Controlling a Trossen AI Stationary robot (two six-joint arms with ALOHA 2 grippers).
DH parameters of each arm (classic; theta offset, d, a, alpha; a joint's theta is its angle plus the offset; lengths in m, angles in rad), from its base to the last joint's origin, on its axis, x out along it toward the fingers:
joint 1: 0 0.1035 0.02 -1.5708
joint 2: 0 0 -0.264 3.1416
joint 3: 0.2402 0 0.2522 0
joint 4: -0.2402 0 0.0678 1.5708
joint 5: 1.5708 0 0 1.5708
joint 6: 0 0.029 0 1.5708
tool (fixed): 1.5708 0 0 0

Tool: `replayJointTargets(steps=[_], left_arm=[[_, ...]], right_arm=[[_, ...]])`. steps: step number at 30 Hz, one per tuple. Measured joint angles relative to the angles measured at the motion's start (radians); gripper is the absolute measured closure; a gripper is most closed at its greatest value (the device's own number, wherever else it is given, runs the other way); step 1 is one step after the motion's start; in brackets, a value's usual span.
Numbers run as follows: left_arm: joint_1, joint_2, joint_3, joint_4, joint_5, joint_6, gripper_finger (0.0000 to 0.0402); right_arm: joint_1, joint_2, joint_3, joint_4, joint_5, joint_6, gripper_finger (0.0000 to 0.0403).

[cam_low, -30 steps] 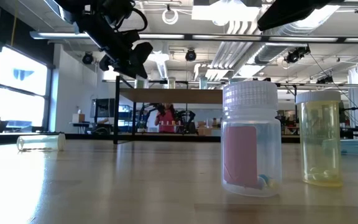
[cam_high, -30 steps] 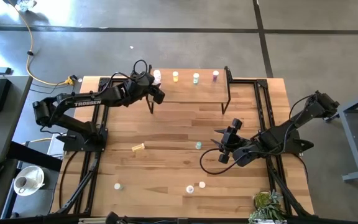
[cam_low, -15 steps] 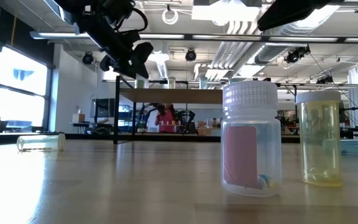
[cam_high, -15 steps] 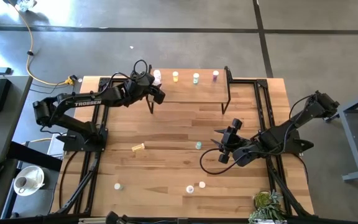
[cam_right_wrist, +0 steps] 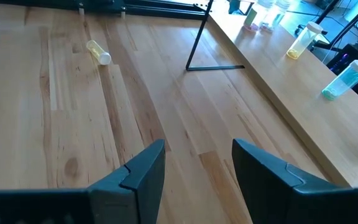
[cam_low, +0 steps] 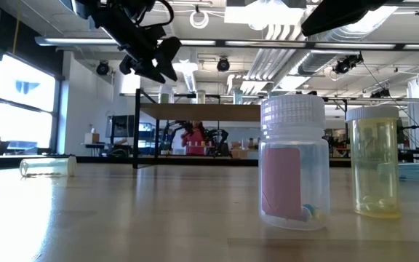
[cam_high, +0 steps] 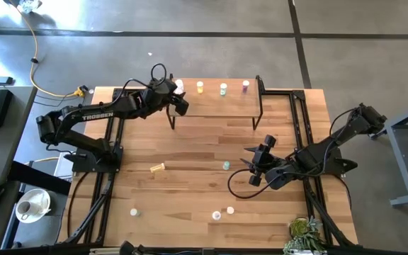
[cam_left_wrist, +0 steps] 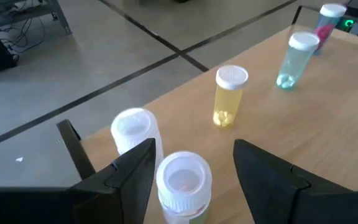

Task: Pick and place medicine bottles onto shelf by color
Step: Put the bottom blue pill bottle on the shelf aligned with the other blue pill bottle

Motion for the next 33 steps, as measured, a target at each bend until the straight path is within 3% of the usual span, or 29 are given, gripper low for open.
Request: replayJointTargets(steps=[6,11,20,24,33], left_arm=[[-0.001,-0.055,0.028,-0.082,0.008,0.000,0.0194],[-0.001,-0.124,0.034,-0.123,0.122,0.000,0.0194],[-0.020,-0.256,0.035,-0.173,0.332,-0.039,0.0194],[-0.074,-0.285,0.035,-0.212,0.343,-0.041,0.0194],[-0.194,-0.291,-0.021,-0.247,0.332,0.018,0.0195]], right_arm=[[0.000,0.000,0.000,0.000,-0.011,0.000,0.0224],[0.000,0.000,0.000,-0.008,-0.030,0.074,0.0224],[0.000,0.000,0.000,-0.036,-0.245,0.250,0.0224],[0.006,0.000,0.000,-0.095,-0.311,0.362,0.0224],[0.091,0.000,0.000,-0.310,-0.329,0.635,0.0224]])
